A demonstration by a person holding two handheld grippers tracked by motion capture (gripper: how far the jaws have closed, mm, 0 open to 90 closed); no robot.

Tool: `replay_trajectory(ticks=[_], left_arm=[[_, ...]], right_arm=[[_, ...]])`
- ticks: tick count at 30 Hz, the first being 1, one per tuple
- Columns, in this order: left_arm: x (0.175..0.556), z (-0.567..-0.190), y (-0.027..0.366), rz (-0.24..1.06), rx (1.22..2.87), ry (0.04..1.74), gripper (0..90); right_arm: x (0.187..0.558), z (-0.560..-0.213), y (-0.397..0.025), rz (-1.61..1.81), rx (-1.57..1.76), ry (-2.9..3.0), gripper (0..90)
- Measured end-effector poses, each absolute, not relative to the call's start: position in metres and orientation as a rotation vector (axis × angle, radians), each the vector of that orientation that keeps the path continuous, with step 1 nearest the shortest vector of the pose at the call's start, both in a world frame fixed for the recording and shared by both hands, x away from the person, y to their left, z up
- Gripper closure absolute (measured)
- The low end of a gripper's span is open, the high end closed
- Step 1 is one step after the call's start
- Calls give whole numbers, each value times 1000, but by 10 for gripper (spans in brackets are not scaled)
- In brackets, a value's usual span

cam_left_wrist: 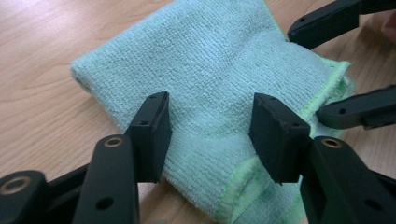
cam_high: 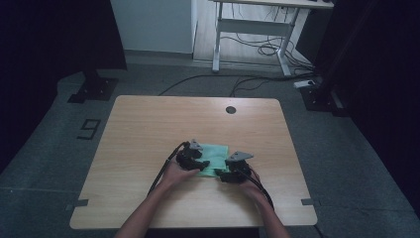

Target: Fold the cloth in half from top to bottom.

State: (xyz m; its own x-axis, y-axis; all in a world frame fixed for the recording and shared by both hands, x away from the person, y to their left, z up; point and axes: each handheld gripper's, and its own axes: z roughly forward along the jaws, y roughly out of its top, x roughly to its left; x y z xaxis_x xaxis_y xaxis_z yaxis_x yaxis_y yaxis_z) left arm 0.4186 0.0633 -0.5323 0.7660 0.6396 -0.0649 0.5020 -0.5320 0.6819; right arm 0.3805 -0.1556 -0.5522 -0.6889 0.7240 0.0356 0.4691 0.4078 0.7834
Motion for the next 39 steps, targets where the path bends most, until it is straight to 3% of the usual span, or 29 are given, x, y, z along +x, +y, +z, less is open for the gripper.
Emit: replay_trajectory(ticks=[11, 25, 39], left_arm=[[406, -506, 69, 323, 2173, 849, 435], [387, -498, 91, 326, 2086, 863, 408], [344, -500, 125, 343, 2035, 868, 400]], right_arm=[[366, -537, -158, 1225, 995, 2283, 349], [354, -534, -168, 1293, 1026, 2209, 352], [326, -532, -190, 1323, 1056, 2152, 357]])
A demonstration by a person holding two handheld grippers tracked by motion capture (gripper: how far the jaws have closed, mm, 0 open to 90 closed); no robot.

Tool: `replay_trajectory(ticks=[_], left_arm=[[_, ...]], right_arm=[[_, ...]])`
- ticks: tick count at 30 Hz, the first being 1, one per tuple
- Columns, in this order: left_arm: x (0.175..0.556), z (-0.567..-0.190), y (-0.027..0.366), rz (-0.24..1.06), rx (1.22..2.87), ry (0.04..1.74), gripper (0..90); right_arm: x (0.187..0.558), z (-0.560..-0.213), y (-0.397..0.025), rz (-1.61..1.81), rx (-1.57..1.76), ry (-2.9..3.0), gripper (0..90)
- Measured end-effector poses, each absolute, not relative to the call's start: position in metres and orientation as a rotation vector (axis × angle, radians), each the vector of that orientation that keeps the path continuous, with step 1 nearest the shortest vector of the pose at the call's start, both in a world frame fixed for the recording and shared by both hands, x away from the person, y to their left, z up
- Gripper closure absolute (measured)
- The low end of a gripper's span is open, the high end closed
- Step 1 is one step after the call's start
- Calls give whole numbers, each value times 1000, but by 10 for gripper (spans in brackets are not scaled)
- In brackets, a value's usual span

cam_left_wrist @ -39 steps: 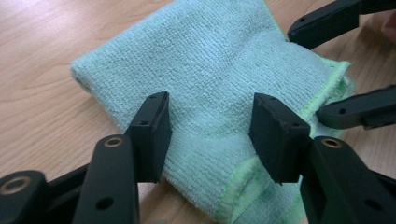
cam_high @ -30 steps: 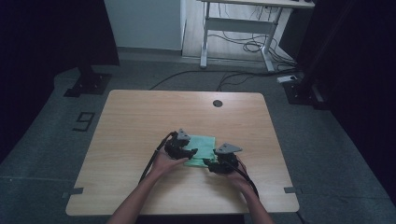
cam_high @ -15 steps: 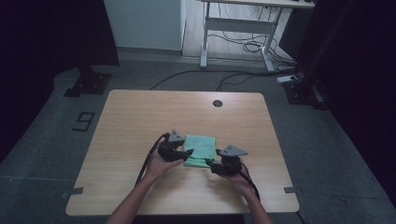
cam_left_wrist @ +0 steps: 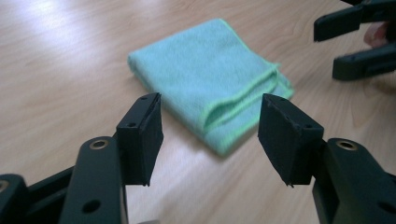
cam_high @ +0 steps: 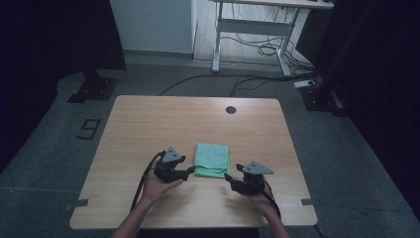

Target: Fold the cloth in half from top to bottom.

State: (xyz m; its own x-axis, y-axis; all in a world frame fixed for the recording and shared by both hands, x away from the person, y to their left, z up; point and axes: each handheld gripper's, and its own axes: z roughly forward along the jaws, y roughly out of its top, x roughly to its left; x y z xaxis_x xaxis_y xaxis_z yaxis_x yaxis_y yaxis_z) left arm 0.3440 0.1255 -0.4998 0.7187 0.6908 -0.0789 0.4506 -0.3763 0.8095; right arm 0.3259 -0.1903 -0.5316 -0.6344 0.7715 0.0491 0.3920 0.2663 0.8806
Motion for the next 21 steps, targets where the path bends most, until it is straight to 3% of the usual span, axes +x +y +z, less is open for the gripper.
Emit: replay_trajectory(ticks=[21], left_arm=[[288, -523, 161, 376, 2054, 904, 392]], right_arm=[[277, -538, -219, 1314, 1117, 2123, 360]])
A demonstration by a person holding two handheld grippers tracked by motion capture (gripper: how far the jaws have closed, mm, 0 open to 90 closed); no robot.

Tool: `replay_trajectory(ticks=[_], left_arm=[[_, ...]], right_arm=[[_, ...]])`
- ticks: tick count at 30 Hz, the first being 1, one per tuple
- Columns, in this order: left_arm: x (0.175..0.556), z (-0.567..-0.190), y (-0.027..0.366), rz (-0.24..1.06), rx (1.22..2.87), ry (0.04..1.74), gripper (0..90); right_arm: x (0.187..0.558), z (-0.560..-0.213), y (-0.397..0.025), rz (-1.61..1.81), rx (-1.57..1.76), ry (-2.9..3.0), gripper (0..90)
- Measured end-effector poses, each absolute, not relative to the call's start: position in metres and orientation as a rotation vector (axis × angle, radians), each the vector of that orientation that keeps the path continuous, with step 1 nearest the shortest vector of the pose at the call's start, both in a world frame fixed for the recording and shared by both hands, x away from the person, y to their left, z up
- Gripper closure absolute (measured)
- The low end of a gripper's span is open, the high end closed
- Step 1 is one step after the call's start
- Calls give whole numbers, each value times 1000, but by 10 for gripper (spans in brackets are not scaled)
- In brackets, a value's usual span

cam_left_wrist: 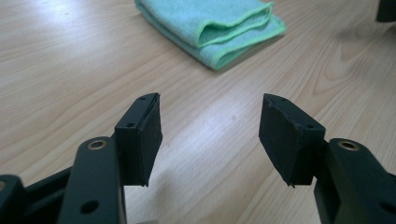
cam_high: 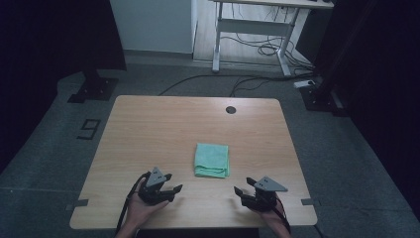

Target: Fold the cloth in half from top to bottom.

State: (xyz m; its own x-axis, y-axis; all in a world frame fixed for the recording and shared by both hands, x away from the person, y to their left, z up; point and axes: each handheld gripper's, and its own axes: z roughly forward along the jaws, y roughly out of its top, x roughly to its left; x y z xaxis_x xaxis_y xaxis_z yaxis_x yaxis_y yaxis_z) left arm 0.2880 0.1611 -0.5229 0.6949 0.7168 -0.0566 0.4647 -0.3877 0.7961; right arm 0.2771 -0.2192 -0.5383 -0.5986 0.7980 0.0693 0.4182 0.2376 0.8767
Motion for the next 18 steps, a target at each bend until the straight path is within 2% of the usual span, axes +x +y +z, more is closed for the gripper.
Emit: replay_trajectory(ticks=[18], left_arm=[[280, -530, 167, 376, 2059, 921, 390]], right_arm=[[259, -545, -227, 1297, 1121, 2129, 359]])
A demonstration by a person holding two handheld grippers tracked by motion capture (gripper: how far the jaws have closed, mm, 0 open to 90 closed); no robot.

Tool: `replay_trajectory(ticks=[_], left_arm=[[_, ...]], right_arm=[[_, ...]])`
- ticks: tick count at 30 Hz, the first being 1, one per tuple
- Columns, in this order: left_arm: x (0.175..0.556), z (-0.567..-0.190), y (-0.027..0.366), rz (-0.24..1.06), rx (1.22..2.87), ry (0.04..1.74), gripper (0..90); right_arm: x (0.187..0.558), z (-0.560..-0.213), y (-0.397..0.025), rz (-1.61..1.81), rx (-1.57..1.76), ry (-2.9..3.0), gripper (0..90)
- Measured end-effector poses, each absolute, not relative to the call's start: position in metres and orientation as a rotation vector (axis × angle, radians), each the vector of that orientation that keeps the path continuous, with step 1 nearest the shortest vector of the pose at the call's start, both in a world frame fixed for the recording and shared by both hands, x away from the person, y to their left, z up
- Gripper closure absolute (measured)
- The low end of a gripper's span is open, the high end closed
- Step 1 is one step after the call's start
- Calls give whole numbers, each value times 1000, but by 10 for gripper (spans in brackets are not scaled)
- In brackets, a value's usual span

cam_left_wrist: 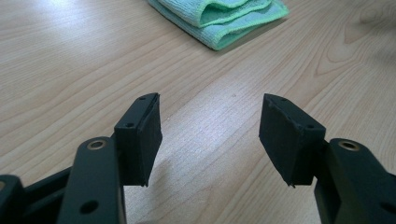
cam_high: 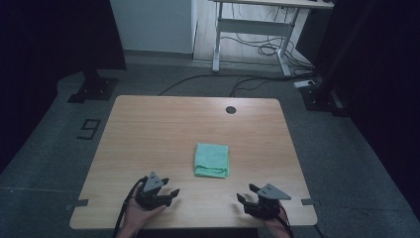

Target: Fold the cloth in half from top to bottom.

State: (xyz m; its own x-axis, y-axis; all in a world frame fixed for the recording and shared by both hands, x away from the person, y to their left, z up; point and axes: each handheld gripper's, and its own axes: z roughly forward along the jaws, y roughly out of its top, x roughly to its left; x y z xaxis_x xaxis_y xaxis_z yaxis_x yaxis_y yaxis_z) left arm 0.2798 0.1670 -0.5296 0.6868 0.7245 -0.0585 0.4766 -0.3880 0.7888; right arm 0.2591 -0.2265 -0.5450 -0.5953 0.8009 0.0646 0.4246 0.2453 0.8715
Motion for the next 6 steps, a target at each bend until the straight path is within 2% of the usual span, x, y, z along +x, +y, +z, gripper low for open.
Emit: replay_trajectory(ticks=[6], left_arm=[[280, -528, 171, 372, 2041, 932, 390]], right_arm=[[260, -545, -228, 1296, 1132, 2119, 359]])
